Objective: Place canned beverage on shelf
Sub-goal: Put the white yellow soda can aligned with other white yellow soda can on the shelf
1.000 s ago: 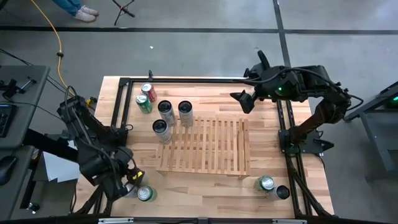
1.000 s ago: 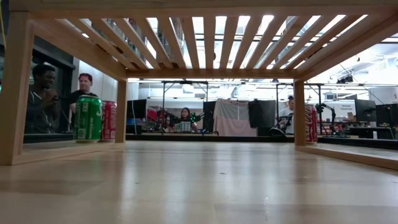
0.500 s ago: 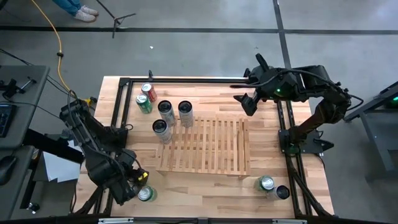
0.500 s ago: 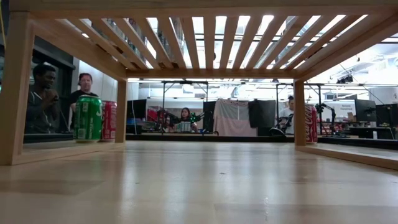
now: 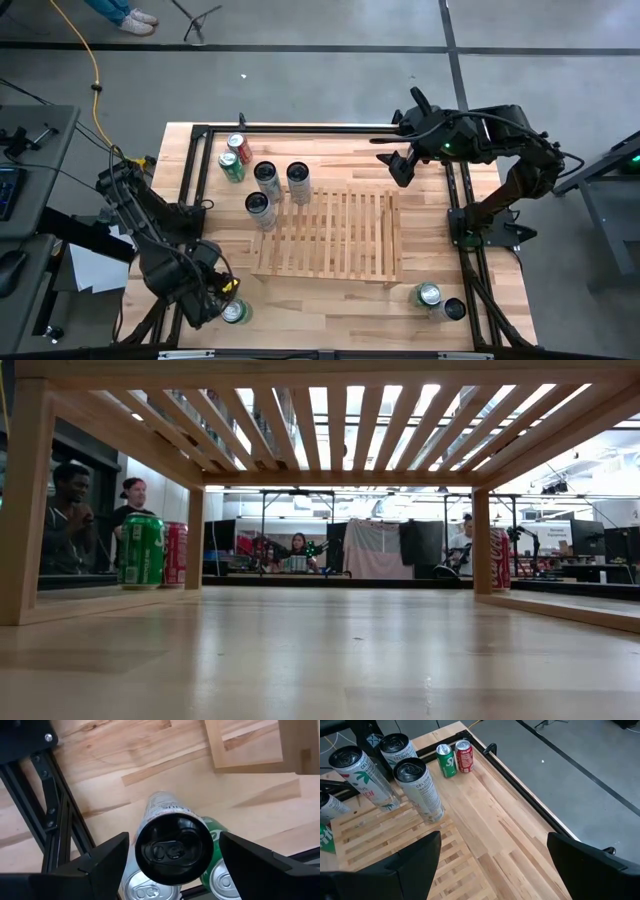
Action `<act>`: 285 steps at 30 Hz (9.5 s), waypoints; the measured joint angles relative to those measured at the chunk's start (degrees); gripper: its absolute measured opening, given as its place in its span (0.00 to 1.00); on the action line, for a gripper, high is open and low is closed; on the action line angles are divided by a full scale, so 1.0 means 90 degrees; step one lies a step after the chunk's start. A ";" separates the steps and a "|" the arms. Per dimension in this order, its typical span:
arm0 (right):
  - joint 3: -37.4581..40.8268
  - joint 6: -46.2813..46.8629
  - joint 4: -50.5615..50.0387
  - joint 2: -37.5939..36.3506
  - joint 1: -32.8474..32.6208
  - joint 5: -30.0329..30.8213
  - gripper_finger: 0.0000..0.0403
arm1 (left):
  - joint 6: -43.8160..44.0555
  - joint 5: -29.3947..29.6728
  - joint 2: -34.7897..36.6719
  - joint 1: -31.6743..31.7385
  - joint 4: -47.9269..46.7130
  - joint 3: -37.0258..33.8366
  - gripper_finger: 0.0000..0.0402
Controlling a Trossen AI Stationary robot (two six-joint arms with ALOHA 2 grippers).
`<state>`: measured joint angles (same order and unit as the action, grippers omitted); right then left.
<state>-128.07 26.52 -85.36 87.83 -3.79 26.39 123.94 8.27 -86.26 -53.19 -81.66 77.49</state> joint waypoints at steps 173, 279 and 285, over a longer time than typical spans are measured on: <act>0.6639 -0.1258 0.8070 -0.0991 -0.2038 0.0407 0.87 | -1.2274 0.0620 -0.2122 0.4413 -0.0109 0.6047 0.61; 0.6856 -0.1470 1.3167 0.1503 -0.1076 0.0831 0.69 | -1.1672 0.5438 0.1241 0.1603 0.5393 0.2393 0.72; 0.6856 -0.1483 1.2968 0.1492 -0.1076 0.0833 0.69 | -1.1672 0.5438 0.1241 0.1603 0.5393 0.2394 0.72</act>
<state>-66.37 13.18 31.35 101.26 -13.47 33.89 18.90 57.21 -75.09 -38.76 -33.12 99.04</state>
